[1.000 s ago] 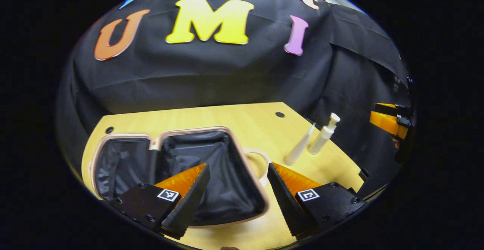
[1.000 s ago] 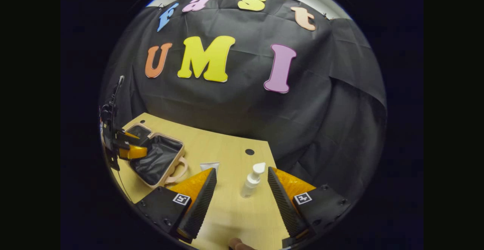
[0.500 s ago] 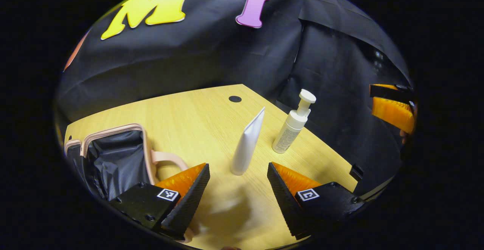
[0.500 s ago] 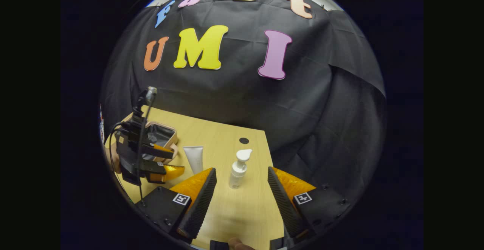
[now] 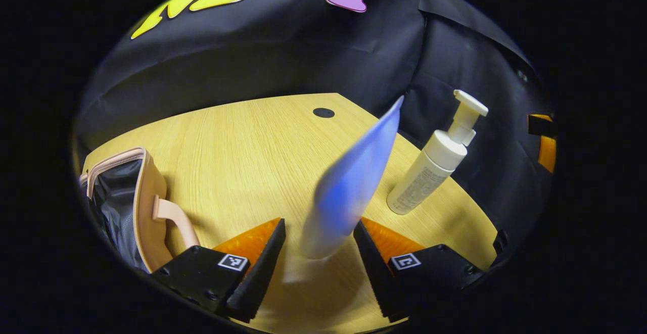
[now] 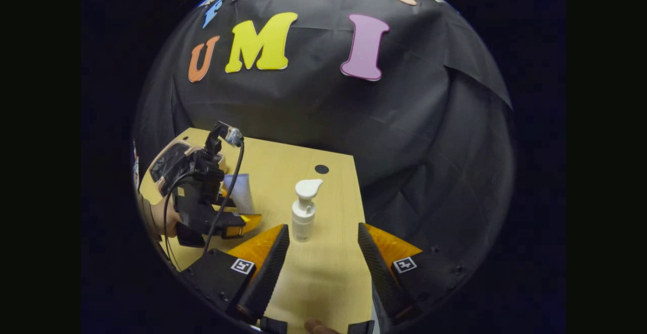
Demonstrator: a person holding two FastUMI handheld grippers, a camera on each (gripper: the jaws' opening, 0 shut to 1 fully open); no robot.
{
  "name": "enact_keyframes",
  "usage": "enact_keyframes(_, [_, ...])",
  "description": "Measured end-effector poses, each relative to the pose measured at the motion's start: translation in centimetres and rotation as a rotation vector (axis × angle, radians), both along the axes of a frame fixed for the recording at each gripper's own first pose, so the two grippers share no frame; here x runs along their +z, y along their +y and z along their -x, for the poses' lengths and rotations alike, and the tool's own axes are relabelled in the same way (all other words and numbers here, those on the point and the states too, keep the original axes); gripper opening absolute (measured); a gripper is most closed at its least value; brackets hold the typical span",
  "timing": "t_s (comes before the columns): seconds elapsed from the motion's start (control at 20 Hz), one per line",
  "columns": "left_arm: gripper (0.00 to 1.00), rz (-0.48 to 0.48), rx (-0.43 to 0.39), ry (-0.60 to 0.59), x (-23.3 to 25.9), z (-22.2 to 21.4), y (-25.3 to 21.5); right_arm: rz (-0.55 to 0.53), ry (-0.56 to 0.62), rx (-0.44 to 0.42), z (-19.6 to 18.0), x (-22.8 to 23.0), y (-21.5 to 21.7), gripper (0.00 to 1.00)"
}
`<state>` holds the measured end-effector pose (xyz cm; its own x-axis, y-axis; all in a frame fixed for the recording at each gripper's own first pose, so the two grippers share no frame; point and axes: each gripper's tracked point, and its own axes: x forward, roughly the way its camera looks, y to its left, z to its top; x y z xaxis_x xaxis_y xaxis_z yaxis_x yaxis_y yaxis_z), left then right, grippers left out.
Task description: First open the suitcase, pack the skin care products into it, and then close the suitcase.
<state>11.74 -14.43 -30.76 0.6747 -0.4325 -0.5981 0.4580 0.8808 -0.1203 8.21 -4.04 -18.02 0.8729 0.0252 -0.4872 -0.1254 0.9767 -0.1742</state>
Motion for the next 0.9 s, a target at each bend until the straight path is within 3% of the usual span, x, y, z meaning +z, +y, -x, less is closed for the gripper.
enact_keyframes(0.05, [0.82,-0.003,0.003,0.006,-0.4,-0.1,-0.1,0.001,0.009,0.009,-0.4,-0.6,0.0,0.81])
enact_keyframes(0.15, [0.51,-0.004,0.001,0.006,-0.5,-0.1,-0.4,-0.007,0.025,0.033,-1.5,-1.7,0.6,0.81])
enact_keyframes(0.55, [0.47,-0.015,-0.032,0.063,0.7,3.7,0.1,-0.045,0.075,0.08,-6.8,-6.5,3.3,0.81])
enact_keyframes(0.6, [0.55,-0.023,-0.02,0.056,1.5,4.3,0.5,-0.057,0.09,0.078,-7.5,-7.1,3.6,0.81])
enact_keyframes(0.65, [0.47,-0.02,-0.016,0.059,2.2,5.0,0.8,-0.066,0.094,0.07,-8.0,-7.8,3.8,0.81])
enact_keyframes(0.9, [0.47,-0.073,0.036,0.019,7.4,8.8,5.3,-0.089,0.094,0.028,-10.4,-9.5,4.0,0.81])
